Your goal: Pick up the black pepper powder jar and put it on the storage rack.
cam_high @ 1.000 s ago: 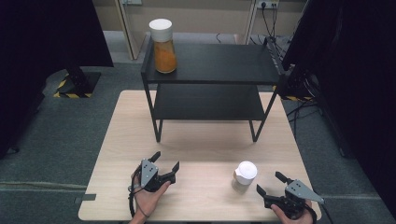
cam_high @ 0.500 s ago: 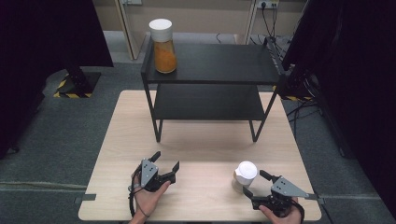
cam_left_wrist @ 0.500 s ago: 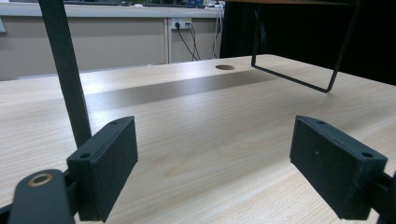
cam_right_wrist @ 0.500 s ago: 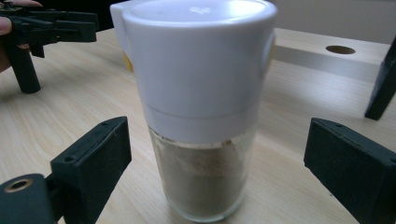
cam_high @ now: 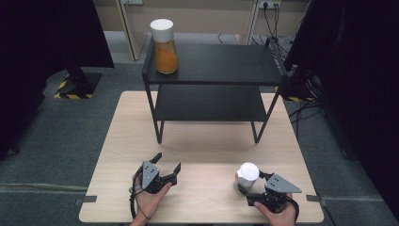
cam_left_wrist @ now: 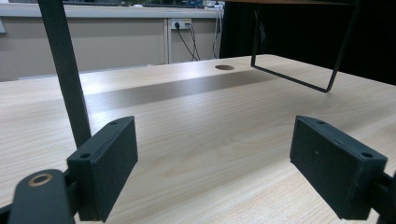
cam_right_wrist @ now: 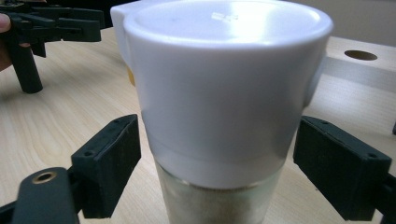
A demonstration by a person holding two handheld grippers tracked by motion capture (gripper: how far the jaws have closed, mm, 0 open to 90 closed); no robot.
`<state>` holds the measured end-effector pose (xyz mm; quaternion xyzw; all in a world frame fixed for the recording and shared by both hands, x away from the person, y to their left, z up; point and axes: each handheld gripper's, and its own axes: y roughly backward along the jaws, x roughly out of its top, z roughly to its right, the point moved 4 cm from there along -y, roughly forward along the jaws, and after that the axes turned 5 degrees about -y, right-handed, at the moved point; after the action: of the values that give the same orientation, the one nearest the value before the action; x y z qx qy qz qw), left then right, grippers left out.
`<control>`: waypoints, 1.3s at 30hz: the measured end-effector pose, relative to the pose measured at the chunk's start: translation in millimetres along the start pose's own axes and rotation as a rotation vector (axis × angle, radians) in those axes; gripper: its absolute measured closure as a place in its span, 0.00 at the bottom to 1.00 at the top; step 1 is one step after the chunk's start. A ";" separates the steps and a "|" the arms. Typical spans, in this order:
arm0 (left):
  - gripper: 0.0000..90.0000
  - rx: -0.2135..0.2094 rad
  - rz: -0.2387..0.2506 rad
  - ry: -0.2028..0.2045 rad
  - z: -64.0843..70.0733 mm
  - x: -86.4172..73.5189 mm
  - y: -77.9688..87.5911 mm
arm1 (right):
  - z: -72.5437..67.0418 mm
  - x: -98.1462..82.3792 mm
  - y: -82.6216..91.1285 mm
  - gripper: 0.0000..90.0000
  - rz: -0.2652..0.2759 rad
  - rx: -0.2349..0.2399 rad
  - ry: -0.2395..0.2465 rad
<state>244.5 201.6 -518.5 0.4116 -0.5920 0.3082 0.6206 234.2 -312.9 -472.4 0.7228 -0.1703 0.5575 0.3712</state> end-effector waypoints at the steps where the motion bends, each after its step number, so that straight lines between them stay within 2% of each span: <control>1: 0.16 0.000 0.000 0.000 0.0 0.0 0.0 | -0.1 0.5 -0.9 0.19 0.000 0.000 0.002; 8: 0.16 -0.002 -0.001 0.001 -0.4 0.1 0.0 | 1.3 0.3 -5.1 0.23 -0.008 -0.005 0.003; 16: 0.16 -0.002 -0.002 0.001 -0.3 0.2 -0.1 | 1.1 -0.7 -5.3 0.34 -0.006 0.006 0.019; 27: 0.16 -0.001 -0.001 0.001 -0.1 0.1 -0.1 | -3.6 2.2 -3.9 0.34 -0.013 -0.015 0.011; 39: 0.16 0.000 -0.001 -0.003 0.6 0.3 -0.4 | -7.0 21.5 10.3 0.34 0.079 -0.059 0.015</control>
<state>244.5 200.8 -518.3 0.4125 -0.5925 0.3073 0.6199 229.6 -311.1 -448.1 0.7001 -0.2125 0.5718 0.3713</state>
